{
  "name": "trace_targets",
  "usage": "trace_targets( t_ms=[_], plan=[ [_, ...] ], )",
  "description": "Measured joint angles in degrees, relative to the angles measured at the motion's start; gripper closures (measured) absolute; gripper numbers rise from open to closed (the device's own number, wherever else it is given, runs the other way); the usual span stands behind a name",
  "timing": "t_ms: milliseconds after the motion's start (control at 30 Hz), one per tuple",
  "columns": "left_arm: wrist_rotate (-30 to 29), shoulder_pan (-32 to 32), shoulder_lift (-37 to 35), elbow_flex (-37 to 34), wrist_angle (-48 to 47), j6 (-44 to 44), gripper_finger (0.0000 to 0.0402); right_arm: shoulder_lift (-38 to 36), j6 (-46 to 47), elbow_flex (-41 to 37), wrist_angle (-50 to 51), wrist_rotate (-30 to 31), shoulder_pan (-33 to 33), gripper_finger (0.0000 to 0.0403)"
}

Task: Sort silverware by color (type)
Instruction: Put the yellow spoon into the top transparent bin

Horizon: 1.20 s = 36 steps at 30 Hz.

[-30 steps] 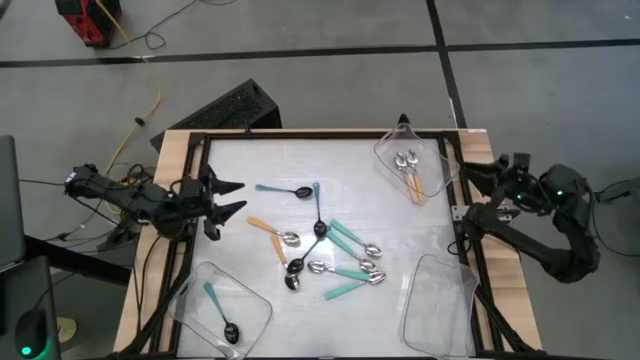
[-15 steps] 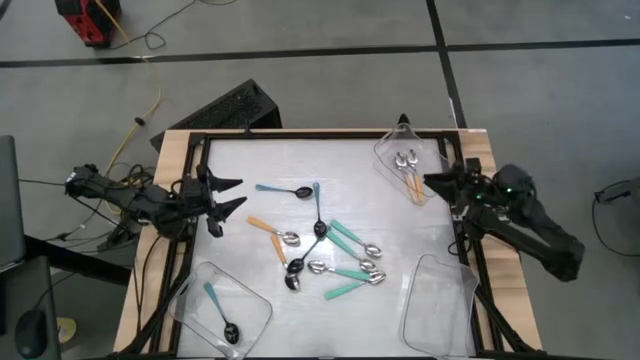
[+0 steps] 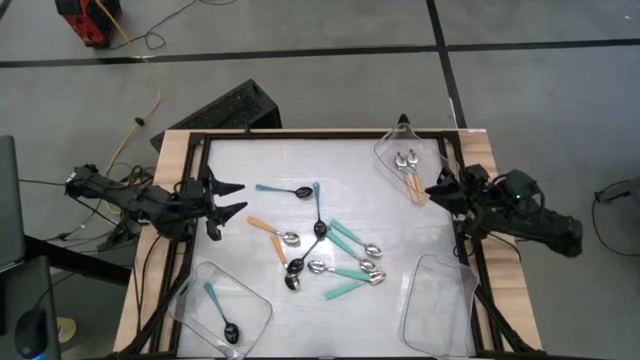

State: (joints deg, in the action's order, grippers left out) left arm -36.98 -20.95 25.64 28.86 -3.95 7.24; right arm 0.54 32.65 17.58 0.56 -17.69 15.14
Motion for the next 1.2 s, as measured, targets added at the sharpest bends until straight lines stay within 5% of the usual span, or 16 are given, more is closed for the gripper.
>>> trace_targets(
  t_ms=[433, 667, 1200],
  plan=[
    [-0.9, 0.0, -7.5, 0.0, -1.1, -0.9, 0.0185, 9.1, -6.4, 0.0, -0.1, 16.4, -16.3, 0.0251],
    [-1.0, 0.0, -9.8, 0.0, -4.5, -0.1, 0.0185, 18.2, -8.0, 0.0, -8.1, 22.4, -23.6, 0.0251],
    [-2.8, 0.0, -13.0, 0.0, -6.7, -0.5, 0.0185, 38.1, -9.0, 0.0, -19.2, 40.6, -33.1, 0.0251]
  ],
)
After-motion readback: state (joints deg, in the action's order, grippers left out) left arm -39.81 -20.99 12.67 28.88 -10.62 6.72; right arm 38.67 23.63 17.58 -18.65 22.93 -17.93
